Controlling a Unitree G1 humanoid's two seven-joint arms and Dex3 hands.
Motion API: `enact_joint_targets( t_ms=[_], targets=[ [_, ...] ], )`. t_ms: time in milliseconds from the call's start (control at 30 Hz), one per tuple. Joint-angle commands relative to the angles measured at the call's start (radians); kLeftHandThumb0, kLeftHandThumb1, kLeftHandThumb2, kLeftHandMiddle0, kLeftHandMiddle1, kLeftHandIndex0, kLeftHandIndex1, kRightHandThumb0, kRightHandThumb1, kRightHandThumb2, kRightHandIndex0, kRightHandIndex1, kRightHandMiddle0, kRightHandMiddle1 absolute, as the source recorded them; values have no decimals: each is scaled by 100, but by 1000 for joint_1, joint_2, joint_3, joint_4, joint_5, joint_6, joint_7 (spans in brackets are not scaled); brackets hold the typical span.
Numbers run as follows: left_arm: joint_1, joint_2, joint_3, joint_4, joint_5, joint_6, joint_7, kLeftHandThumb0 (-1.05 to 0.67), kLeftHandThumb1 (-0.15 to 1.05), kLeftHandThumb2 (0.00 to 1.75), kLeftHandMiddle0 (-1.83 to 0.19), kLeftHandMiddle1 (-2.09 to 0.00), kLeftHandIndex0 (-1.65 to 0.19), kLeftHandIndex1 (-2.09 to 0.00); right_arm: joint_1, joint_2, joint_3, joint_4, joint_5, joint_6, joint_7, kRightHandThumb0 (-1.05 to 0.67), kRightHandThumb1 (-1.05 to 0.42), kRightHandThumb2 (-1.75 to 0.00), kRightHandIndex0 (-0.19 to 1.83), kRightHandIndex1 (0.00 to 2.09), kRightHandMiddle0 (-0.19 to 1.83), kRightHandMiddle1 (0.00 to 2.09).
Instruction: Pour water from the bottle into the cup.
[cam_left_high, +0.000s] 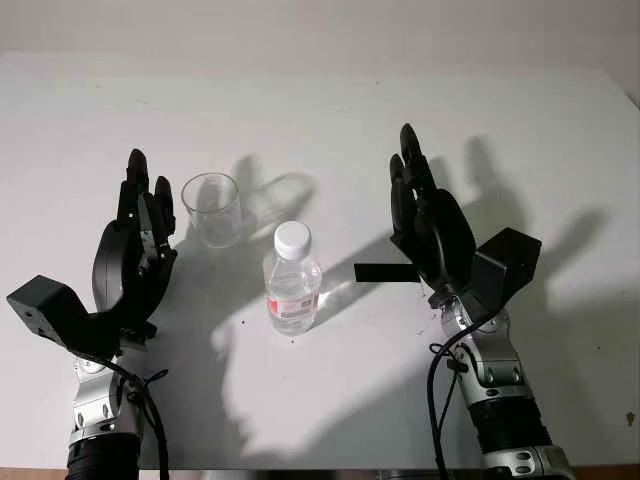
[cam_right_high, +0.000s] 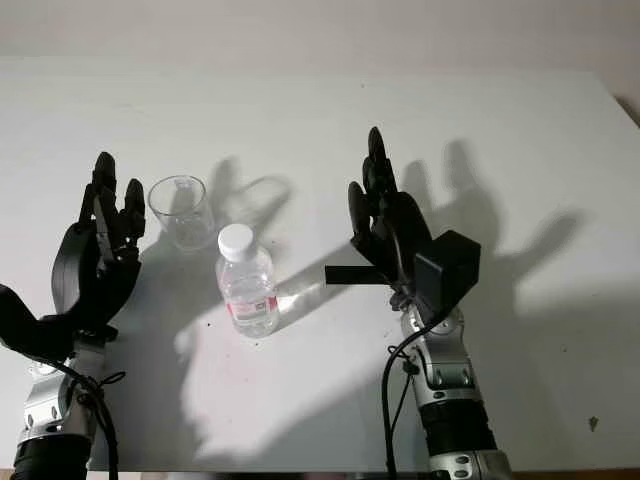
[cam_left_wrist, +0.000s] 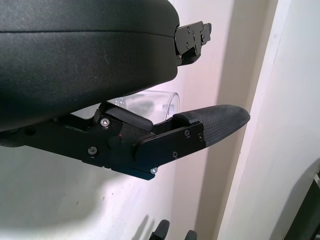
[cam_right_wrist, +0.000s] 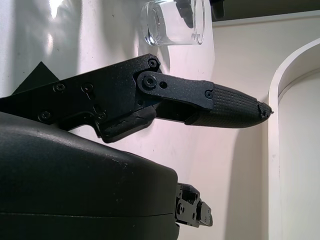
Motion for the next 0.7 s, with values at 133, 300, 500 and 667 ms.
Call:
enact_joint_targets(
  t_ms=[133,300,500,667],
  targets=[
    [16,5,7,-13,-15,-8,-11,-75,105,72,19,0,19,0,-13,-9,2,9,-16,13,5,-85,-105,-64,-19,0,-19,0],
    [9,15,13,-2,-23,-5,-23,-74,105,71,19,0,19,0,-8,-39,13,21,-18,40,68,-85,-105,-61,-19,0,-19,0],
    [7,8,14,-2,-24,-5,-14,-75,105,70,19,0,19,0,-32,-80,-17,116,107,-62,320,-94,-105,-27,-19,0,-19,0],
    [-1,8,12,6,-19,-7,-7,-74,105,71,19,0,19,0,-22,-117,-5,88,156,-78,472,-99,-99,-7,-19,0,-19,0]
  ],
)
